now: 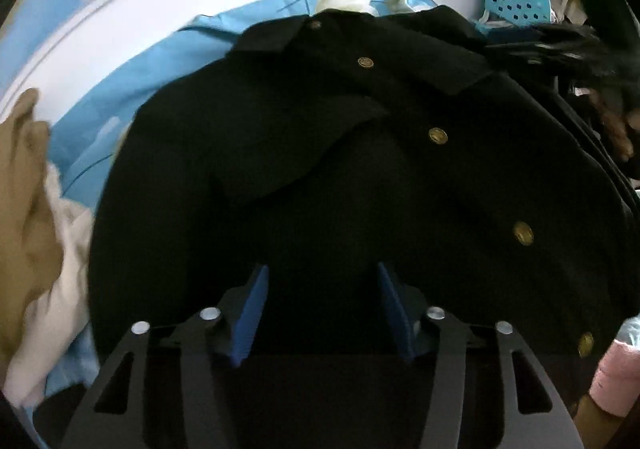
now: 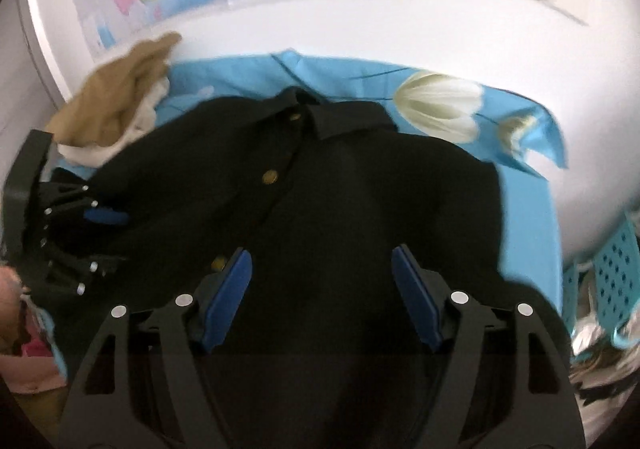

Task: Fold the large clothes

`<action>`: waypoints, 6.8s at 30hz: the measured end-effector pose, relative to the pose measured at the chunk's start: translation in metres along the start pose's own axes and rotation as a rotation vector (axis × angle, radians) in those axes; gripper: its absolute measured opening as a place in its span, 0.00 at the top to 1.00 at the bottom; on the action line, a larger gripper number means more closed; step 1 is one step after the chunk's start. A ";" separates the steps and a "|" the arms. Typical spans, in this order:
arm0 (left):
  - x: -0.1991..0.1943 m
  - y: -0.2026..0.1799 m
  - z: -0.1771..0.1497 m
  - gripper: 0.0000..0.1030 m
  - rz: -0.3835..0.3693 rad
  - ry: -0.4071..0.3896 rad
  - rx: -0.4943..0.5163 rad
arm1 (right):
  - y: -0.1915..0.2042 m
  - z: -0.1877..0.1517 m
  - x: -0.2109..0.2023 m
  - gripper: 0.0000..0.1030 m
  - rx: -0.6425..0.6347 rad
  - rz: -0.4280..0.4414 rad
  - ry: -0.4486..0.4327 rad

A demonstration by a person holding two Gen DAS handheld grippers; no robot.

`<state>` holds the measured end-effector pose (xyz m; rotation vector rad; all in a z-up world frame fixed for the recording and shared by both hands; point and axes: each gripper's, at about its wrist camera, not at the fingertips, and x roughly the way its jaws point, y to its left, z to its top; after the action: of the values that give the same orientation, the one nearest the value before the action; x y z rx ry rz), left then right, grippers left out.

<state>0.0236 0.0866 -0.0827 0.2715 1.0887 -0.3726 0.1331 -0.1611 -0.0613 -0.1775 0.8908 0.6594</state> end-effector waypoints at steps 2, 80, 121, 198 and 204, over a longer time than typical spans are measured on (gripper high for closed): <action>0.002 0.003 0.007 0.80 -0.030 -0.012 0.001 | 0.001 0.011 0.024 0.32 -0.025 -0.005 0.042; -0.011 -0.036 0.063 0.25 -0.105 -0.183 0.034 | -0.190 -0.123 -0.209 0.87 0.578 -0.176 -0.313; -0.044 0.029 0.035 0.22 -0.307 -0.277 -0.158 | 0.002 0.030 -0.097 0.97 0.022 0.218 -0.112; -0.007 0.081 0.049 0.61 -0.166 -0.162 -0.330 | -0.001 0.060 0.056 0.96 -0.061 0.043 -0.025; -0.050 0.087 0.020 0.35 -0.118 -0.250 -0.339 | 0.001 0.061 0.084 0.81 -0.050 -0.010 0.075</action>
<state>0.0558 0.1653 -0.0262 -0.1390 0.9046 -0.3113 0.2108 -0.0974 -0.0875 -0.2525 0.9449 0.6701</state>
